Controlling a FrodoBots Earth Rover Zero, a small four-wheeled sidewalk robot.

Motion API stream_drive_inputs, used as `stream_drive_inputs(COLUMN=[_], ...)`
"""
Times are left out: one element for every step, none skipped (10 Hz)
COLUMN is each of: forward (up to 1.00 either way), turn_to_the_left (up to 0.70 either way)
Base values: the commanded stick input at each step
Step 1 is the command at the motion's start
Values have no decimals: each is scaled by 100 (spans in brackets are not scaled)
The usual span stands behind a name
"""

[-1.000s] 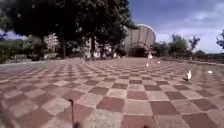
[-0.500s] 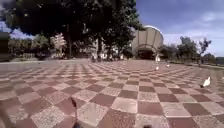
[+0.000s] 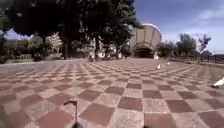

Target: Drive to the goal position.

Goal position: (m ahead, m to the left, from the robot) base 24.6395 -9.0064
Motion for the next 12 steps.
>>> stream_drive_inputs(forward=[70,70,70,70,70,70,70,70,70,70,70,70], turn_to_the_left=[0,0,0,0,0,0,0,0,0,0,0,0])
